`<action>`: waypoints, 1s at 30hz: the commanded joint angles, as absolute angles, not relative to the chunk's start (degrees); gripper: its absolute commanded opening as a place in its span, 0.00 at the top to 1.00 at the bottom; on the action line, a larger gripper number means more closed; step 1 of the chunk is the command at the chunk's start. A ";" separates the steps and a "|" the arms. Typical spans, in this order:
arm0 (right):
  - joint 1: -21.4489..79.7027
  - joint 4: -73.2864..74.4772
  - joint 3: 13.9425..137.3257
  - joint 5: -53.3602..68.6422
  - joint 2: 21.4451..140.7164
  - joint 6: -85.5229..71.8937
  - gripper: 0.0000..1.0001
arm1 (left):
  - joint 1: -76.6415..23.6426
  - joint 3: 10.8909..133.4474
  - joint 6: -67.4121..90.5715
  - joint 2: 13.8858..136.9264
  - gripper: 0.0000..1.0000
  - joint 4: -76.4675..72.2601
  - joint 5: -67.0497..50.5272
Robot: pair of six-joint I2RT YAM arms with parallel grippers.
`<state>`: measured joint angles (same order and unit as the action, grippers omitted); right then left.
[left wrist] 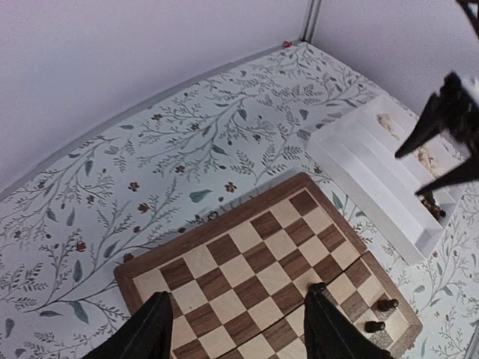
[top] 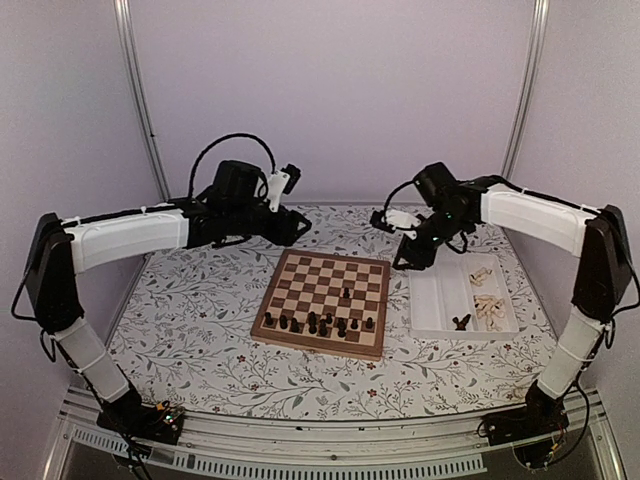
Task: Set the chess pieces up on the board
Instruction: Pick up the chess piece from the chessboard.
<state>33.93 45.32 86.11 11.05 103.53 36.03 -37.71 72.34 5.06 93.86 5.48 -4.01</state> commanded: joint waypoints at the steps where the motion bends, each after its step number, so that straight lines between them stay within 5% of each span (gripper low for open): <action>1: 23.48 33.44 73.27 21.61 90.53 34.43 0.53 | -43.66 77.70 3.27 100.58 0.39 15.28 -9.08; 9: 12.09 22.07 57.61 35.60 81.31 31.41 0.52 | -48.15 86.34 5.30 112.48 0.42 19.85 -11.61; 30: 12.13 23.39 57.96 37.62 85.92 34.81 0.52 | -49.40 94.49 6.36 124.68 0.57 22.16 -7.76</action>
<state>11.99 23.92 56.99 37.63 85.32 34.11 -48.82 91.77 6.98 122.45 20.51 -8.25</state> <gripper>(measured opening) 0.477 0.460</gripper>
